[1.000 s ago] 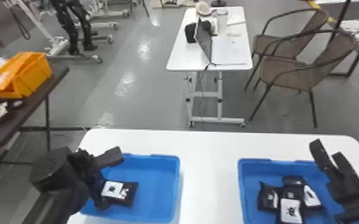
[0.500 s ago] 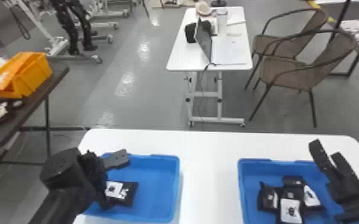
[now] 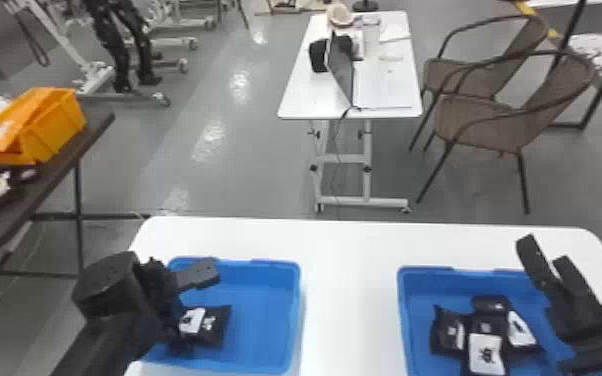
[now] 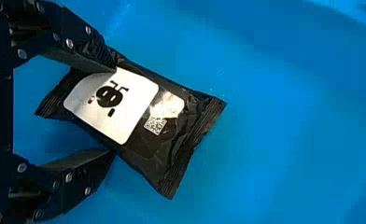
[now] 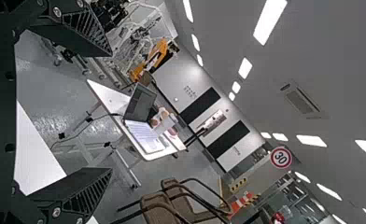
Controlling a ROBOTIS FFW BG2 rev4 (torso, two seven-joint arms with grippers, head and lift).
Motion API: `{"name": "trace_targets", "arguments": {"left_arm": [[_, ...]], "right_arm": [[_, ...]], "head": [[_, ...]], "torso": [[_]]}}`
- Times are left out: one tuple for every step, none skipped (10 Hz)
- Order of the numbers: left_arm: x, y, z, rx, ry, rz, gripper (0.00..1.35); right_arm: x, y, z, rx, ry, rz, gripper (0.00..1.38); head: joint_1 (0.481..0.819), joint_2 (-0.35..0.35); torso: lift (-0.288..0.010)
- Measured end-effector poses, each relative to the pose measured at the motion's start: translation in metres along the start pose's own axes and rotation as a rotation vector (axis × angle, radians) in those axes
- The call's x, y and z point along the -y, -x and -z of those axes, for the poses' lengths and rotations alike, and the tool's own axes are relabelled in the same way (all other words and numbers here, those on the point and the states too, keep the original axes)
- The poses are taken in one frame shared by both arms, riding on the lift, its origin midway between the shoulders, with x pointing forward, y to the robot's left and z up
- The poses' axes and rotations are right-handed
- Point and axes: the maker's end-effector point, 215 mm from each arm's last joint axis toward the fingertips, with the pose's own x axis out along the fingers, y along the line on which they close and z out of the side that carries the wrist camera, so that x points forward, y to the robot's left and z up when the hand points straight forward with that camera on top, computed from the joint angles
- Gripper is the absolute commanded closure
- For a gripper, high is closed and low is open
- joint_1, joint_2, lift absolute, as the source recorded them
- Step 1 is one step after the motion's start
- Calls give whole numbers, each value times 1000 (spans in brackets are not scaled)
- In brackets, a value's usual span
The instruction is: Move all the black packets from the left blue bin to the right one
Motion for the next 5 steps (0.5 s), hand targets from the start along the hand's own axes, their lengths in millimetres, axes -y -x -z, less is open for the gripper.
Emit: {"name": "trace_targets", "arguments": {"left_arm": [[1,2,-1,3,5,12,904],[-1,6,-5,15,12,17,996],[-3,11,-12,31,10,11,1079],[-5,18,-18,47,3,4,1079],[-7,25,-24,67,4,-5,1079]], "right_arm": [[0,0,1,-2,-2,0,137],[1,1,3,-6,-4,0,137],[1,1,5,-11,-6,0,137],[-1,0,8,-15,-9,-4,137],[-4,-1,10,-17,-12,-9,137]], "head": [[695,145],[695,142],[695,140],[695,136],[695,134]], "torso": [[0],[0],[0],[0],[0]]}}
